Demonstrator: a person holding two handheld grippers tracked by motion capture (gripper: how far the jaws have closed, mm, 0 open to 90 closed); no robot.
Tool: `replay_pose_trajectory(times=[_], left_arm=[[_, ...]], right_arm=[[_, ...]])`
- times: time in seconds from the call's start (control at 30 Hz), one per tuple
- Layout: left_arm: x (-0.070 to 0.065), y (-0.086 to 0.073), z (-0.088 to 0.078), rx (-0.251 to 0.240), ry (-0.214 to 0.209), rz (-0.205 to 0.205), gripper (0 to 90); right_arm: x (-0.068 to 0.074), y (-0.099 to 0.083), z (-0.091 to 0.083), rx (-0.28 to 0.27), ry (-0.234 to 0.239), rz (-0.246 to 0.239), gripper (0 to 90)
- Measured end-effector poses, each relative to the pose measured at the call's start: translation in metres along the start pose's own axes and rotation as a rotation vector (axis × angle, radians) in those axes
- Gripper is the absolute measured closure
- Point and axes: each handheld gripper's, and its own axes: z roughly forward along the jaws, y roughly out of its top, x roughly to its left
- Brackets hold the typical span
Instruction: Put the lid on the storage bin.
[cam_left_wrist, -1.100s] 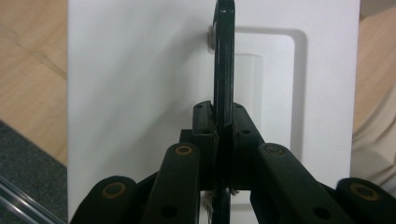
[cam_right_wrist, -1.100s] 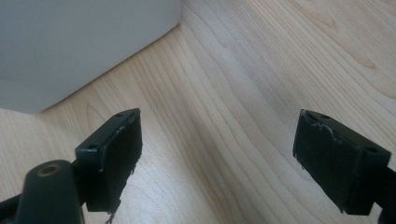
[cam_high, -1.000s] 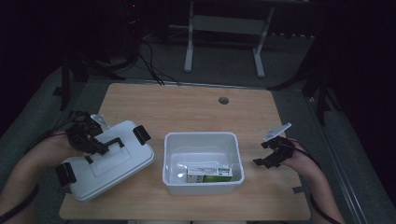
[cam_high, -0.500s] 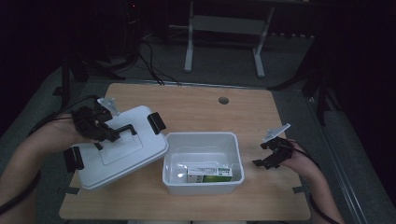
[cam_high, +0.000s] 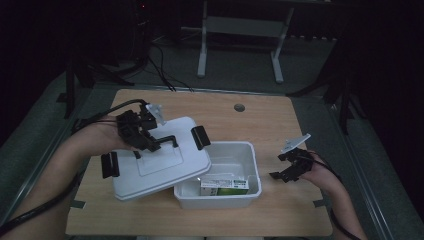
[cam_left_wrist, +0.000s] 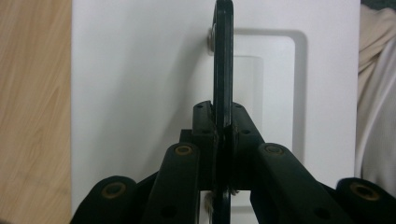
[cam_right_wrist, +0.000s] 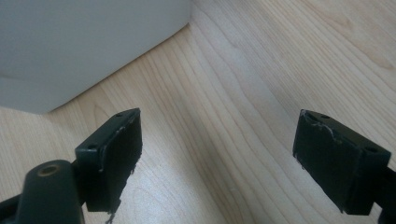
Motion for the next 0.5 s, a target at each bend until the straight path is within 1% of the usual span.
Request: replay_pose_trajectory(times=[0.1,0.43,0.47,0.5], left_arm=[[-0.003,0.014,0.006,0.005,-0.014,0.032,84.1],[-0.017,0.062,0.023,-0.024,-0.05,0.118,84.1],[-0.019,0.067,0.026,-0.018,-0.062,0.136,84.1],[-0.02,0.071,0.027,-0.022,-0.065,0.14,84.1]], right_arm=[[0.0,-0.001,0.001,0.003,0.001,0.002,15.5],[0.0,-0.003,-0.001,-0.005,-0.002,0.006,15.5],[-0.001,-0.003,-0.001,-0.006,-0.001,0.007,15.6],[-0.001,-0.003,-0.001,-0.006,-0.001,0.006,15.5]])
